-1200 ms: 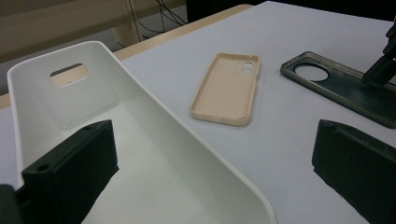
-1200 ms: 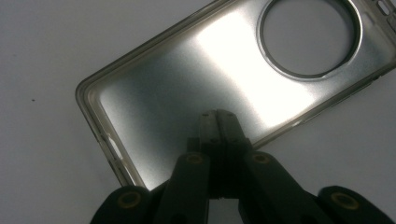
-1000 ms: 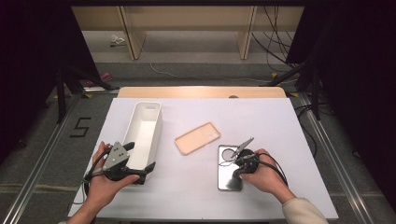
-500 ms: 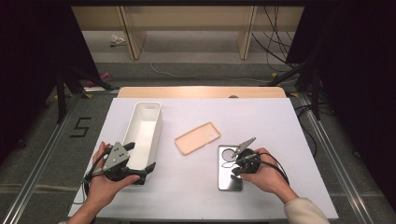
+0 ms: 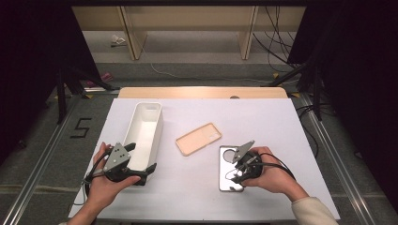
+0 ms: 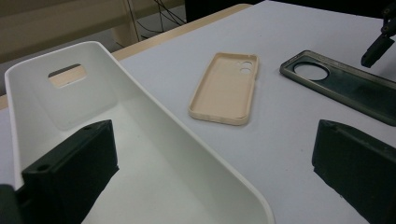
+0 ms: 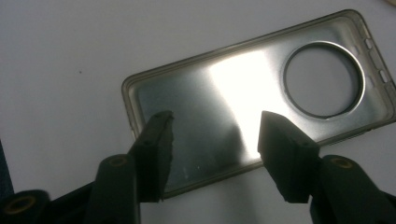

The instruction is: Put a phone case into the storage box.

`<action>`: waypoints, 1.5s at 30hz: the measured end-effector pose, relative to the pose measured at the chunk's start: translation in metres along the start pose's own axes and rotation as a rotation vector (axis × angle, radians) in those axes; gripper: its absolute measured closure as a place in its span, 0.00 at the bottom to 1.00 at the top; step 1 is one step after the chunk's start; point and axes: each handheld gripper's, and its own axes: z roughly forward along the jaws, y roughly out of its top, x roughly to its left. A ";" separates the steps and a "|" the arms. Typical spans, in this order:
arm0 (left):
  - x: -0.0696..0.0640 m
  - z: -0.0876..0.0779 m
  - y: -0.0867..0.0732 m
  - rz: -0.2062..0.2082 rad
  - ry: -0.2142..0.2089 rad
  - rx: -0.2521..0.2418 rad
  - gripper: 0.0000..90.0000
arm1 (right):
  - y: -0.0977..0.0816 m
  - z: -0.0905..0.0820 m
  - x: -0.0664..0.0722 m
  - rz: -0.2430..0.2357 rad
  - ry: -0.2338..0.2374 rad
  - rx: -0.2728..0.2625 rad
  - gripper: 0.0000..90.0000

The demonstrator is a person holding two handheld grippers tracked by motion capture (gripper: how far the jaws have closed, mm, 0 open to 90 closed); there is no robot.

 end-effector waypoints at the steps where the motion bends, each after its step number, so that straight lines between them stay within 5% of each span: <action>1: 0.000 0.000 0.000 0.000 0.000 0.000 0.00 | 0.000 0.001 0.001 -0.006 0.002 0.010 0.49; 8: 0.000 0.000 0.000 0.001 0.000 0.000 0.00 | 0.003 0.003 0.007 -0.070 0.018 0.078 0.41; 21: 0.000 0.001 0.000 0.003 -0.003 0.002 0.00 | 0.015 0.015 0.021 -0.204 0.032 0.196 0.43; 45: -0.002 0.001 0.000 0.018 -0.008 0.002 0.00 | 0.023 0.023 0.034 -0.272 0.004 0.283 0.59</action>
